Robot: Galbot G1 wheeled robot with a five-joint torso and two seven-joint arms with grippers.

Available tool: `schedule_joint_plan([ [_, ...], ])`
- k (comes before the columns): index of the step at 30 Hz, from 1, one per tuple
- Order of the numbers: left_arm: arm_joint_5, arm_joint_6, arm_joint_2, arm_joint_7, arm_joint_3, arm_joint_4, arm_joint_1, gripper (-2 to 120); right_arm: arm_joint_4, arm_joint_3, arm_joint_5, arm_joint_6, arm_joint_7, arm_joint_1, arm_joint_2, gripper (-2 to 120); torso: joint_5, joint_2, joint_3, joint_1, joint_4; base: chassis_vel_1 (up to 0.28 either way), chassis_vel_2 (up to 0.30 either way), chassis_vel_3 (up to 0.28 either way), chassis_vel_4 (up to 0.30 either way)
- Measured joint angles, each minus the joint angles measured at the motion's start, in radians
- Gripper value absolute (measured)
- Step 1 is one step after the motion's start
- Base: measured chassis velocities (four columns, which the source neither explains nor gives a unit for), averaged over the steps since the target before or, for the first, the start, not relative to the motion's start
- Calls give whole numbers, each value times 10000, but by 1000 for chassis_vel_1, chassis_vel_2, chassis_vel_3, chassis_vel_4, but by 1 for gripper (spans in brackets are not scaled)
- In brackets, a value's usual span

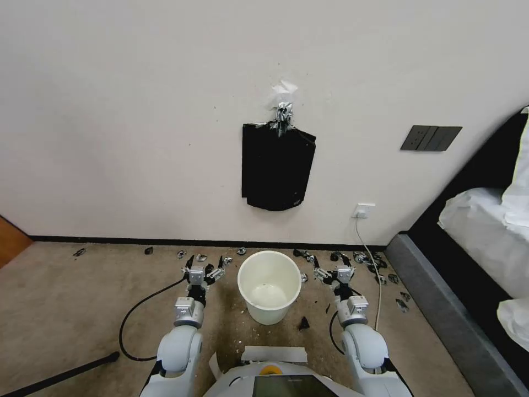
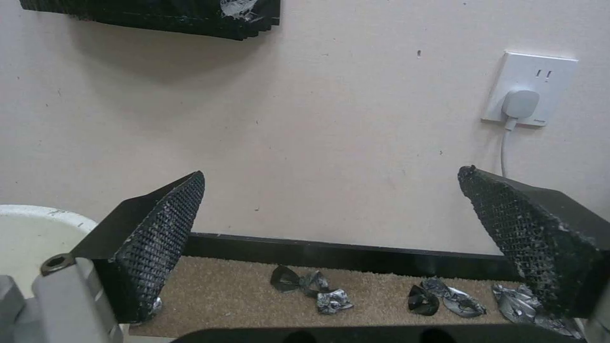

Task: Place a trash bag onto the trash bin.

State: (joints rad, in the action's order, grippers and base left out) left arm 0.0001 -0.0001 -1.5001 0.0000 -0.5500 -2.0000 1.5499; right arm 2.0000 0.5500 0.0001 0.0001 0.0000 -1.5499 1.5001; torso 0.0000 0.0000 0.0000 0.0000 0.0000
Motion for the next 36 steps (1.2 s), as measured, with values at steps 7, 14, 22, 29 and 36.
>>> schedule_joint_plan([
  [7, 0, 0, 0, 0, 0, 0, 0, 100, 0, 0, 0, 0, 0, 0, 0, 100, 0, 0, 0, 0, 0, 0, 0, 0, 0],
  [14, 0, 0, 0, 0, 0, 0, 0, 100, 0, 0, 0, 0, 0, 0, 0, 100, 0, 0, 0, 0, 0, 0, 0, 0, 0],
  [22, 0, 0, 0, -1, 0, 0, 0, 100, 0, 0, 0, 0, 1, 0, 0, 100, 0, 0, 0, 0, 0, 0, 0, 0, 0],
  [29, 0, 0, 0, 0, 0, 0, 0, 100, 0, 0, 0, 0, 0, 0, 0, 100, 0, 0, 0, 0, 0, 0, 0, 0, 0],
  [36, 0, -37, -1, -21, 8, 0, 36, 100, 43, -21, 3, 71, 66, -81, -65, 100, -1, 0, 0, 0, 0, 0, 0, 0, 0],
])
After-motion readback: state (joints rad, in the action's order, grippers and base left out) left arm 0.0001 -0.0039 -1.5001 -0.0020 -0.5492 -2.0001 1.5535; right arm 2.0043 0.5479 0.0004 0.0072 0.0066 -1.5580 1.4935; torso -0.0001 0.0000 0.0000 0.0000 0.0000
